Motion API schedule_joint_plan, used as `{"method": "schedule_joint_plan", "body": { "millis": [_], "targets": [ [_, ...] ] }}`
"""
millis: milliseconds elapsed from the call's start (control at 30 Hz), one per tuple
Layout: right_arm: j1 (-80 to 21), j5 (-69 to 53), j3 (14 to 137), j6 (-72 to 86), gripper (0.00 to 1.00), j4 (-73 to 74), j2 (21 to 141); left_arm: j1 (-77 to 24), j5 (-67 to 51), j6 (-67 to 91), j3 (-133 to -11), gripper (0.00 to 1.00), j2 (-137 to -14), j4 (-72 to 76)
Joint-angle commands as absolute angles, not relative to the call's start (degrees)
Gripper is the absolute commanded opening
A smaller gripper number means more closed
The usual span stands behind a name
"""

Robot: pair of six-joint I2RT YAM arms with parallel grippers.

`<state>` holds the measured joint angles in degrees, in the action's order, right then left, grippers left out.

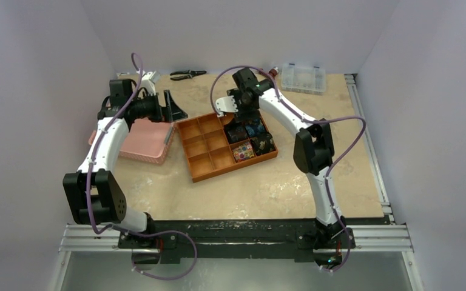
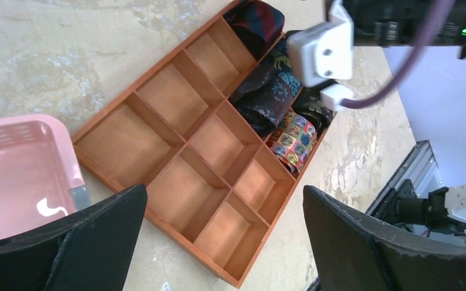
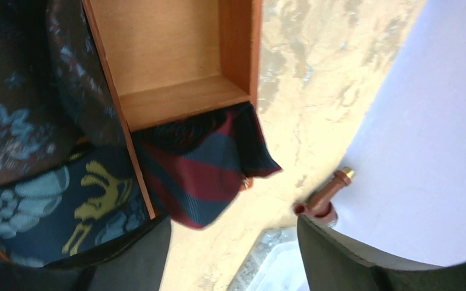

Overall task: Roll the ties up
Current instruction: Place the tie in the storage box.

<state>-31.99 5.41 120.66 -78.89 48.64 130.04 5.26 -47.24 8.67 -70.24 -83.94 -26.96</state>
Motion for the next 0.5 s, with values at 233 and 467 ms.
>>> {"method": "schedule_joint_plan", "body": {
  "millis": [233,467],
  "targets": [
    [-32.03,2.68,114.46,-72.22,0.87,41.41,112.77,5.62,-37.97,-2.92,-78.18,1.0,-83.73,-30.01],
    [-27.96,2.48,116.41,-55.04,0.98,36.56,108.89,-0.66,-29.65,-16.89,-73.63,1.0,-78.16,-33.93]
  ]
}}
